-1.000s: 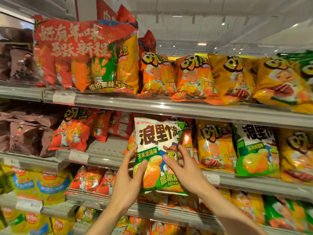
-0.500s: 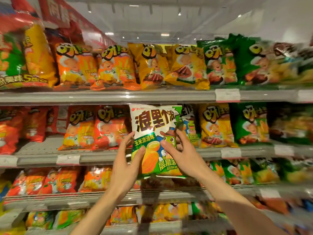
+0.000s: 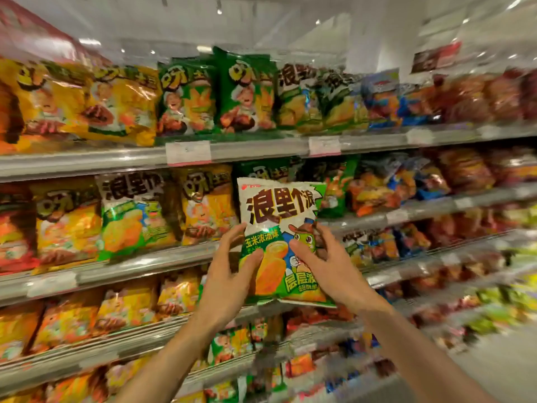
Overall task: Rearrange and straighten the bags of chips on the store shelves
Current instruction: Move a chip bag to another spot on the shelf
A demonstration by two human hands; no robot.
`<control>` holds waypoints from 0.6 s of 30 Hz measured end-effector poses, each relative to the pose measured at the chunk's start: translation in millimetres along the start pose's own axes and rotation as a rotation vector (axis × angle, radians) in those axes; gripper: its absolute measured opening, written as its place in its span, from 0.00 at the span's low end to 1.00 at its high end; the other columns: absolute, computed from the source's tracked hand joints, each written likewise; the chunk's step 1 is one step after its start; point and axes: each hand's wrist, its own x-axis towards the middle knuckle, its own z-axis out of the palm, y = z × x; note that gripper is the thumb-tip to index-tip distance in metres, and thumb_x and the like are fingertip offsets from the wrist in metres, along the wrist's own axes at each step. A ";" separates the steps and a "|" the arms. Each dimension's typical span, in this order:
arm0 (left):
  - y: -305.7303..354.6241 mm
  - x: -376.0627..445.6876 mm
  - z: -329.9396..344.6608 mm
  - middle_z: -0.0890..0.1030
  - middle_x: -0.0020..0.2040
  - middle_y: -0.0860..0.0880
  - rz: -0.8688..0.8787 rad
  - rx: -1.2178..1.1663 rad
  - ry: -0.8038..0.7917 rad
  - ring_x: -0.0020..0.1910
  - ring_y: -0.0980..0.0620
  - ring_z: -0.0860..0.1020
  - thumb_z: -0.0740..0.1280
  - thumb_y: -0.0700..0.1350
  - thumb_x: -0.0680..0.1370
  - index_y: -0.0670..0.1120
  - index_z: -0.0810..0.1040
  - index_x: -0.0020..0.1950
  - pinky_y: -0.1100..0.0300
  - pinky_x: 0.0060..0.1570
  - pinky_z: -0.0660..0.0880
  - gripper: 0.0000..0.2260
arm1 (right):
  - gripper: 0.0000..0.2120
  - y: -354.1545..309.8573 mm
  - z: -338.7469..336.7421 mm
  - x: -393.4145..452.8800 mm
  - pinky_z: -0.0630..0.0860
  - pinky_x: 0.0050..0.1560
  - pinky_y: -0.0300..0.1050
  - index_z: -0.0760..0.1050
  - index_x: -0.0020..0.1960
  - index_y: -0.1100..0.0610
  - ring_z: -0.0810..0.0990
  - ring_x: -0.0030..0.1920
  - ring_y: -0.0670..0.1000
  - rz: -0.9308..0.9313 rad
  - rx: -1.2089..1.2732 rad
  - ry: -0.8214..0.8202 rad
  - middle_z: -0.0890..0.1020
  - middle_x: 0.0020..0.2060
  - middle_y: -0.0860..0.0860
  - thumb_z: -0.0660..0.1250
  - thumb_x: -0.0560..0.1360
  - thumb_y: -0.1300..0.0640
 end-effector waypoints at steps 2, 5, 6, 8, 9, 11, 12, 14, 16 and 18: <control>1.2 10.9 35.4 0.75 0.68 0.57 -0.016 -0.017 -0.057 0.63 0.54 0.78 0.69 0.56 0.78 0.69 0.68 0.68 0.49 0.56 0.81 0.20 | 0.37 11.2 -34.1 -0.1 0.76 0.64 0.53 0.64 0.72 0.39 0.78 0.63 0.44 0.038 0.035 0.044 0.78 0.64 0.39 0.69 0.67 0.28; -0.6 28.9 83.1 0.75 0.68 0.59 -0.012 -0.040 -0.108 0.65 0.56 0.77 0.69 0.56 0.79 0.69 0.67 0.69 0.48 0.60 0.79 0.21 | 0.26 26.8 -75.3 6.2 0.76 0.57 0.40 0.63 0.67 0.38 0.77 0.55 0.35 0.053 0.027 0.119 0.76 0.55 0.32 0.68 0.73 0.36; -1.3 34.0 95.6 0.75 0.67 0.61 -0.007 -0.040 -0.128 0.65 0.57 0.76 0.68 0.56 0.79 0.69 0.67 0.69 0.48 0.61 0.78 0.21 | 0.27 31.3 -85.6 9.8 0.75 0.57 0.39 0.62 0.67 0.38 0.76 0.54 0.33 0.056 0.013 0.136 0.75 0.54 0.31 0.68 0.73 0.36; -2.9 49.1 122.6 0.75 0.66 0.62 -0.008 -0.057 -0.169 0.64 0.58 0.77 0.68 0.57 0.78 0.70 0.66 0.69 0.49 0.59 0.79 0.21 | 0.32 41.0 -108.4 18.3 0.77 0.60 0.46 0.63 0.68 0.37 0.79 0.57 0.38 0.066 0.015 0.157 0.77 0.56 0.34 0.69 0.68 0.31; -3.9 55.6 132.6 0.75 0.66 0.62 -0.020 -0.078 -0.188 0.62 0.58 0.78 0.68 0.57 0.79 0.70 0.66 0.69 0.49 0.57 0.80 0.21 | 0.33 48.0 -117.3 23.1 0.78 0.61 0.51 0.63 0.66 0.34 0.80 0.57 0.42 0.076 0.027 0.167 0.79 0.57 0.37 0.69 0.65 0.28; -6.2 71.2 162.4 0.75 0.66 0.61 -0.022 -0.105 -0.227 0.61 0.56 0.79 0.68 0.57 0.79 0.71 0.66 0.68 0.51 0.53 0.82 0.21 | 0.30 60.2 -141.7 32.9 0.79 0.59 0.54 0.63 0.60 0.30 0.82 0.57 0.45 0.099 0.034 0.189 0.80 0.59 0.41 0.69 0.62 0.27; -4.9 77.0 172.2 0.75 0.66 0.60 -0.020 -0.111 -0.238 0.60 0.56 0.79 0.68 0.56 0.79 0.70 0.66 0.69 0.52 0.51 0.82 0.20 | 0.29 62.4 -150.3 36.8 0.80 0.59 0.54 0.63 0.60 0.31 0.83 0.56 0.46 0.111 0.037 0.197 0.81 0.59 0.42 0.69 0.63 0.28; -0.7 97.6 201.4 0.76 0.64 0.58 -0.014 -0.171 -0.270 0.58 0.57 0.80 0.68 0.52 0.80 0.66 0.67 0.69 0.56 0.48 0.83 0.20 | 0.33 64.8 -176.3 49.2 0.80 0.59 0.55 0.64 0.65 0.35 0.83 0.56 0.47 0.129 0.016 0.241 0.81 0.58 0.42 0.69 0.64 0.27; 2.1 121.0 230.5 0.77 0.64 0.57 -0.023 -0.216 -0.303 0.58 0.56 0.81 0.68 0.51 0.80 0.65 0.67 0.70 0.56 0.47 0.83 0.21 | 0.35 68.9 -204.6 67.0 0.80 0.57 0.55 0.64 0.66 0.37 0.84 0.54 0.47 0.144 -0.019 0.277 0.82 0.57 0.43 0.69 0.64 0.27; 1.9 141.5 256.6 0.77 0.65 0.56 -0.020 -0.239 -0.319 0.59 0.54 0.81 0.69 0.52 0.79 0.66 0.67 0.70 0.53 0.48 0.83 0.21 | 0.31 73.8 -229.2 82.7 0.81 0.55 0.55 0.66 0.65 0.37 0.85 0.52 0.47 0.156 -0.030 0.300 0.83 0.55 0.45 0.69 0.66 0.29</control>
